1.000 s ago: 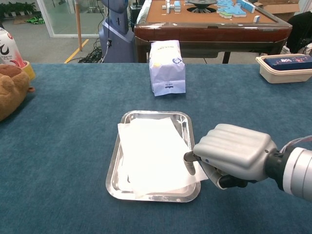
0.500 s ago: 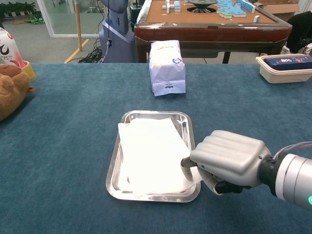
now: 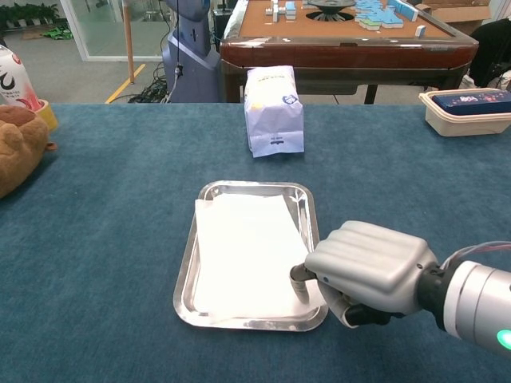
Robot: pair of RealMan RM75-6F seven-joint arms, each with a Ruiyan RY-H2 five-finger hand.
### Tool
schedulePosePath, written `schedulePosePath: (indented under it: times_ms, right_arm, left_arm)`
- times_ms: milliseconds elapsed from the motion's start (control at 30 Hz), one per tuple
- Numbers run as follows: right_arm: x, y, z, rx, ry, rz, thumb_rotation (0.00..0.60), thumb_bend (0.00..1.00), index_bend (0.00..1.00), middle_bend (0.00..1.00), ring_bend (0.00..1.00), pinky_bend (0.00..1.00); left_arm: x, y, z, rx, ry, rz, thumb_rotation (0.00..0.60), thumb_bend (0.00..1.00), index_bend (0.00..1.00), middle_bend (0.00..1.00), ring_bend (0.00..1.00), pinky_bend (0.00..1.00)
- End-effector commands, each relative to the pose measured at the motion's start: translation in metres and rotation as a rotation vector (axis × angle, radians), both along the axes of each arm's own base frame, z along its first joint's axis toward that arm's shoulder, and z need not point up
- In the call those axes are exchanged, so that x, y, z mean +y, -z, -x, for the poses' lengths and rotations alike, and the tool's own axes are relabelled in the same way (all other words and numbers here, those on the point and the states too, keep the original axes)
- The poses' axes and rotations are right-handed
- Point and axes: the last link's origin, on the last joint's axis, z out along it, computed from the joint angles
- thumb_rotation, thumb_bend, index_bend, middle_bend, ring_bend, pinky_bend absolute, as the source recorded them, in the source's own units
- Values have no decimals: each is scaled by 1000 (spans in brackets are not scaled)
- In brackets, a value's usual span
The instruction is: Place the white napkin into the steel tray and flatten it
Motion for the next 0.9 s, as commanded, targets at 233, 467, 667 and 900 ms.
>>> schedulePosePath:
  times_ms: [233, 467, 667, 900]
  right_arm:
    - [3, 2, -3, -14, 37, 1, 600, 1000, 397, 1000, 1000, 1000]
    - [4, 3, -5, -14, 65, 10, 600, 1000, 397, 1000, 1000, 1000]
    - [5, 6, -6, -11, 84, 15, 600, 1000, 398, 1000, 1000, 1000]
    - [6, 8, -8, -14, 100, 18, 600, 1000, 398, 1000, 1000, 1000]
  left_arm:
    - [0, 0, 0, -5, -1, -2, 600, 4, 147, 138, 115, 345]
    - [0, 0, -1, -4, -2, -2, 600, 4, 147, 138, 115, 344]
    - [0, 0, -1, -4, 0, -2, 600, 4, 147, 138, 115, 345]
    - [0, -1, 0, -4, 0, -3, 600, 4, 147, 138, 115, 345]
